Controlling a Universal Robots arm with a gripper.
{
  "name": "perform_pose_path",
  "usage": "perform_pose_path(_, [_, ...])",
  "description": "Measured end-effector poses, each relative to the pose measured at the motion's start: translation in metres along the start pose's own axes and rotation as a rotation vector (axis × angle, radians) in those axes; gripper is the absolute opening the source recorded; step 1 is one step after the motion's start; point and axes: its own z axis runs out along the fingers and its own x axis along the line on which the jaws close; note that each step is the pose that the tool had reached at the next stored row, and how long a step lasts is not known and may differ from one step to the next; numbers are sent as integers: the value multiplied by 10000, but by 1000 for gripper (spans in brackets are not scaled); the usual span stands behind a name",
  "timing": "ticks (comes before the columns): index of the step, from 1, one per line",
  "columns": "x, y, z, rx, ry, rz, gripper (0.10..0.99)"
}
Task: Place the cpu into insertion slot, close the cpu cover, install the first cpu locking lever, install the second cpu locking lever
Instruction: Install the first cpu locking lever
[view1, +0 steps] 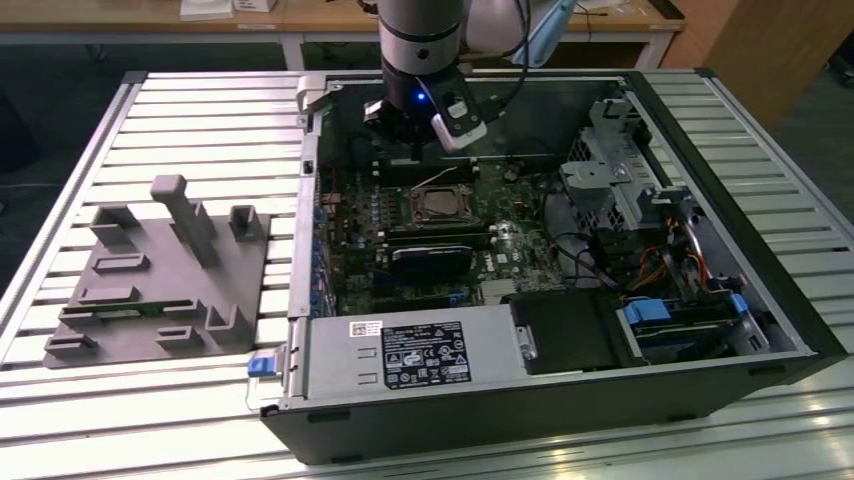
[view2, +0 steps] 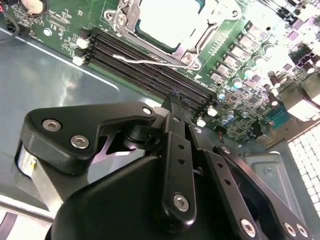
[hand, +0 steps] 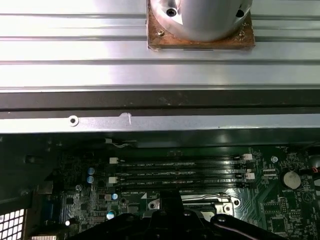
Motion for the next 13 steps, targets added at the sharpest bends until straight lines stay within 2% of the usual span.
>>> perform_pose_path(2, [6, -3, 8, -4, -128, -33, 106])
perform_pose_path(6, [17, -8, 23, -20, -496, -132, 106])
perform_pose_path(8, [18, -12, 35, -29, -645, -162, 106])
perform_pose_path(10, [19, -19, 51, -31, -745, -165, 106])
perform_pose_path(13, [20, -28, 79, -30, -843, -127, 106])
